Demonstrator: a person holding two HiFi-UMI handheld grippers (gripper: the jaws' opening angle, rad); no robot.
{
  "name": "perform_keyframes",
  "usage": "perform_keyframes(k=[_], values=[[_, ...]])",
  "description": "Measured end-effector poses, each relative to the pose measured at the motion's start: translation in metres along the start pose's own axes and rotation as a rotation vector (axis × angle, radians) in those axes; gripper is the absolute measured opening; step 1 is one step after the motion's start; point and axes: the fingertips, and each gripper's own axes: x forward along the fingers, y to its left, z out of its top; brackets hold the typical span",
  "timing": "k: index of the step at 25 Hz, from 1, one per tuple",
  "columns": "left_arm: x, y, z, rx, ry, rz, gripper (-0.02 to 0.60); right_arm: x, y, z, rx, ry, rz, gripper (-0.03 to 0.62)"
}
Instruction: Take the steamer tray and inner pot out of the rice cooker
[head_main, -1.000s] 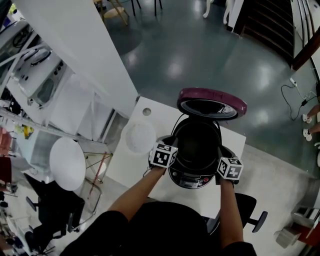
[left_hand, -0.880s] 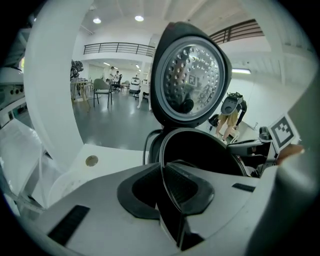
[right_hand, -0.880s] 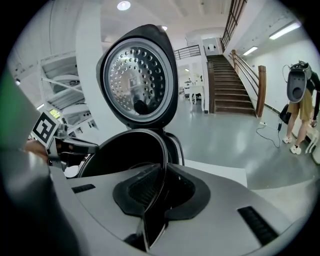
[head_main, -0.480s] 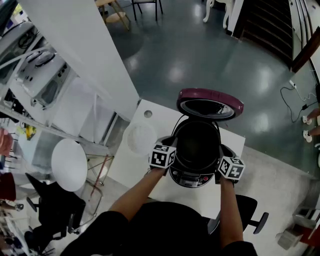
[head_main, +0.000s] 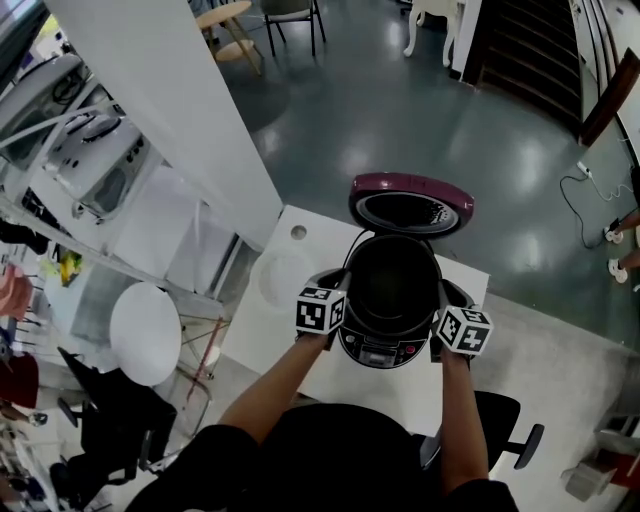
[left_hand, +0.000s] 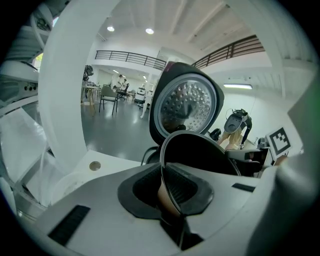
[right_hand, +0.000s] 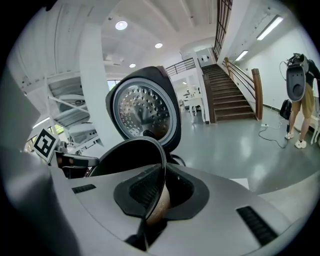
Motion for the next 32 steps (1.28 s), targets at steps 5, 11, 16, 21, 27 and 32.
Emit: perform_keyframes(k=[5,11,16,21,27,32], values=[[-0.021,-0.009,0.01,-0.008,-0.053,0.003,0.028,-0.02,0.008,0.015,-0.013,-0.069,0.023,0.02],[-0.052,-0.022,0.026,-0.02,-0.118,0.002,0.025,-0.043,0.02,0.035,-0.024,-0.134,0.062,0.018],[-0.078,-0.034,0.026,-0.021,-0.158,0.019,0.025,-0.065,0.029,0.041,-0.034,-0.178,0.099,0.018],[-0.105,-0.041,0.028,-0.021,-0.191,0.062,0.023,-0.078,0.04,0.041,-0.079,-0.189,0.14,0.018],[-0.14,-0.026,0.036,-0.037,-0.248,0.102,0.023,-0.085,0.074,0.049,-0.081,-0.217,0.199,0.018],[-0.161,-0.005,0.038,-0.056,-0.283,0.123,0.021,-0.081,0.102,0.052,-0.095,-0.22,0.235,0.019]])
